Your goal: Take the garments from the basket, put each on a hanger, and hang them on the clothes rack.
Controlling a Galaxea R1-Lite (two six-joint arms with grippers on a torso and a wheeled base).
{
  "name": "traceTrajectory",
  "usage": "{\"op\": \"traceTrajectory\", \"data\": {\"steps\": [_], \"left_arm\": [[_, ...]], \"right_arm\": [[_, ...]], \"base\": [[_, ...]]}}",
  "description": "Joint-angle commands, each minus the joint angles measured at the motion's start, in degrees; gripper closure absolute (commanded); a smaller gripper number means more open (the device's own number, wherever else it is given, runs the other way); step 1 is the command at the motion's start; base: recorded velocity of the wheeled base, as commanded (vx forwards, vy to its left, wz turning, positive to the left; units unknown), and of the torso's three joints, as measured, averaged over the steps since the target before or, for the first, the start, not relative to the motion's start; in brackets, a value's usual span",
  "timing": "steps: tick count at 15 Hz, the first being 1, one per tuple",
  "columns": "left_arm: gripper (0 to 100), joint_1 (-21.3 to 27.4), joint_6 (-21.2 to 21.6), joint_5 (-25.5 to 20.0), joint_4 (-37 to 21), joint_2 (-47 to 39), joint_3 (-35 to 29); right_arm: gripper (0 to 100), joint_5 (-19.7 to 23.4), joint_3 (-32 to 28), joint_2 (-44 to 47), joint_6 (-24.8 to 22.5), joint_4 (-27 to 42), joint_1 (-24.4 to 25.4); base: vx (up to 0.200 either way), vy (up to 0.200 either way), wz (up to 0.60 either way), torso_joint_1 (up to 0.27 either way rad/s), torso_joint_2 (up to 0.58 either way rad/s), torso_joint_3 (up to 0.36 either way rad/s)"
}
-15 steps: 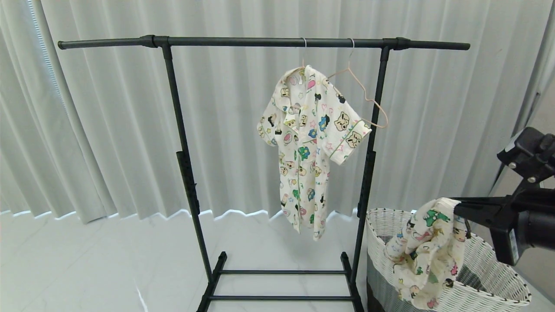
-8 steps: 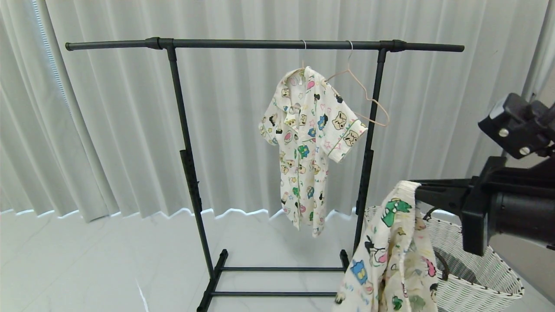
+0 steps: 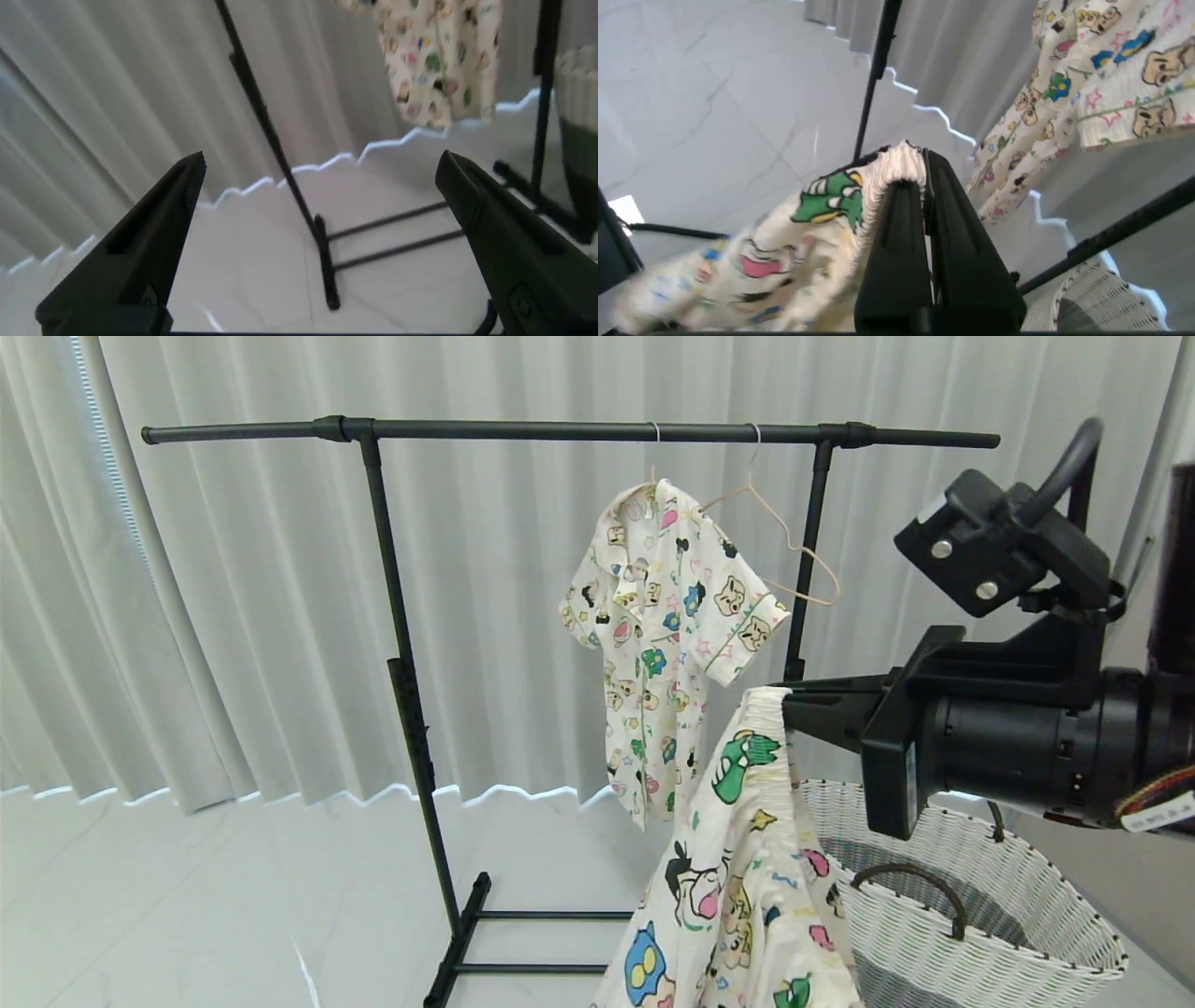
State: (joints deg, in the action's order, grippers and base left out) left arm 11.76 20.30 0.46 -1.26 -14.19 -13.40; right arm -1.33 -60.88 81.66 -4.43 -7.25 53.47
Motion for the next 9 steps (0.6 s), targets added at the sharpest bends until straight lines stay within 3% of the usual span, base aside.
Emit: {"op": "traceTrajectory", "data": {"steps": [1, 3, 4, 6, 9], "left_arm": [[0, 0.2, -0.1, -10.3, 0.0, -15.4, -14.6], [0, 0.5, 0.0, -18.9, 0.0, -24.1, -22.7], [0, 1.9, 0.0, -20.2, 0.0, -28.0, -25.9], [0, 7.2, -2.2, -19.6, 0.0, -34.5, -30.0], [0, 15.7, -12.7, -12.2, 0.1, -41.7, -32.9]], "right_arm": [[100, 0.0, -2.9, 2.5, 0.3, 0.0, 0.5], [100, 0.0, -6.4, 4.3, 0.3, 0.0, 0.5], [100, 0.0, -8.4, 5.4, 0.4, 0.0, 0.5], [100, 0.0, -12.5, 8.1, 1.3, 0.0, 0.0], [100, -1.2, -18.7, 12.1, 4.6, 0.0, -0.8]], "base": [[0.000, 0.000, 0.00, 0.000, 0.00, 0.000], [0.000, 0.000, 0.00, 0.000, 0.00, 0.000], [0.000, 0.000, 0.00, 0.000, 0.00, 0.000], [0.000, 0.000, 0.00, 0.000, 0.00, 0.000], [0.000, 0.000, 0.00, 0.000, 0.00, 0.000]]}}
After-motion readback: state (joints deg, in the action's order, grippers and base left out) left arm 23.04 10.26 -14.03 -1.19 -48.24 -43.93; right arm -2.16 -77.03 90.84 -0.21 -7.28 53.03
